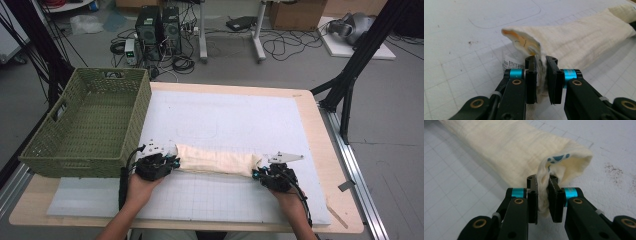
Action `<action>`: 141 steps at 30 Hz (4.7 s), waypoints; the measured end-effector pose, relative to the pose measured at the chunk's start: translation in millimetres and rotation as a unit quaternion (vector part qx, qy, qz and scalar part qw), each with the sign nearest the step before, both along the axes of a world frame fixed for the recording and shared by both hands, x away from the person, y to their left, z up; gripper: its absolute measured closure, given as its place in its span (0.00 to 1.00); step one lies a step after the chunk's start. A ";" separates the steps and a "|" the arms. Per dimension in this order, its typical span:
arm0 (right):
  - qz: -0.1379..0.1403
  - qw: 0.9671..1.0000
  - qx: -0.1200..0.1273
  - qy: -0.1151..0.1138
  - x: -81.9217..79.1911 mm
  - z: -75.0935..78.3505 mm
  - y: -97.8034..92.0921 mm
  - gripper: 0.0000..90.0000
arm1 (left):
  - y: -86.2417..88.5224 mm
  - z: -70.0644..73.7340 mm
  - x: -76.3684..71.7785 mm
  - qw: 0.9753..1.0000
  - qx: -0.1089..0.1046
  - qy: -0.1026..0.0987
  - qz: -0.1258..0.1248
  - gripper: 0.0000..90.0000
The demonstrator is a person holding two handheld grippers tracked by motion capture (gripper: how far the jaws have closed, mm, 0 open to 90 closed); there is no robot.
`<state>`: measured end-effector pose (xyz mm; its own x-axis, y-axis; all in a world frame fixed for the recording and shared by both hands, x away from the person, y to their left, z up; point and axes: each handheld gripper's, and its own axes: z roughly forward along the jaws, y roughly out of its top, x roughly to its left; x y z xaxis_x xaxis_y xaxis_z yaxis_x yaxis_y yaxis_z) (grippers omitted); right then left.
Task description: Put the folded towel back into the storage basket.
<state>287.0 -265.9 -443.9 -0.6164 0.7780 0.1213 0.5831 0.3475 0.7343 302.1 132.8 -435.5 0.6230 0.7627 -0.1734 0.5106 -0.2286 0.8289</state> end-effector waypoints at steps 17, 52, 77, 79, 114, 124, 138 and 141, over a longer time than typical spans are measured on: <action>-0.015 0.999 0.019 -0.044 -0.3 23.5 -8.5 0.90 | 5.4 21.8 -5.0 0.999 -0.024 -0.045 0.003 0.90; 0.037 0.987 0.040 -0.150 49.9 102.5 34.4 0.90 | 58.8 105.5 -28.7 0.986 -0.059 -0.152 0.018 0.90; 0.079 0.981 0.060 -0.164 103.3 122.5 111.8 0.90 | 118.8 117.1 -42.6 0.981 -0.052 -0.169 0.083 0.90; 0.082 0.980 0.063 -0.167 107.4 123.6 120.2 0.90 | 125.0 117.6 -44.4 0.980 -0.053 -0.171 0.090 0.90; 0.126 0.974 0.043 -0.182 167.2 154.3 260.1 0.90 | 199.6 118.0 -70.8 0.968 -0.039 -0.186 0.163 0.91; 0.135 0.973 0.040 -0.185 181.2 162.0 295.9 0.90 | 217.2 113.8 -71.0 0.964 -0.036 -0.186 0.187 0.91; 0.144 0.972 0.035 -0.181 192.9 160.4 342.4 0.90 | 232.6 104.6 -75.5 0.959 -0.021 -0.187 0.212 0.91; 0.147 0.972 0.031 -0.181 194.3 161.0 351.5 0.90 | 236.0 105.2 -77.6 0.958 -0.020 -0.188 0.216 0.91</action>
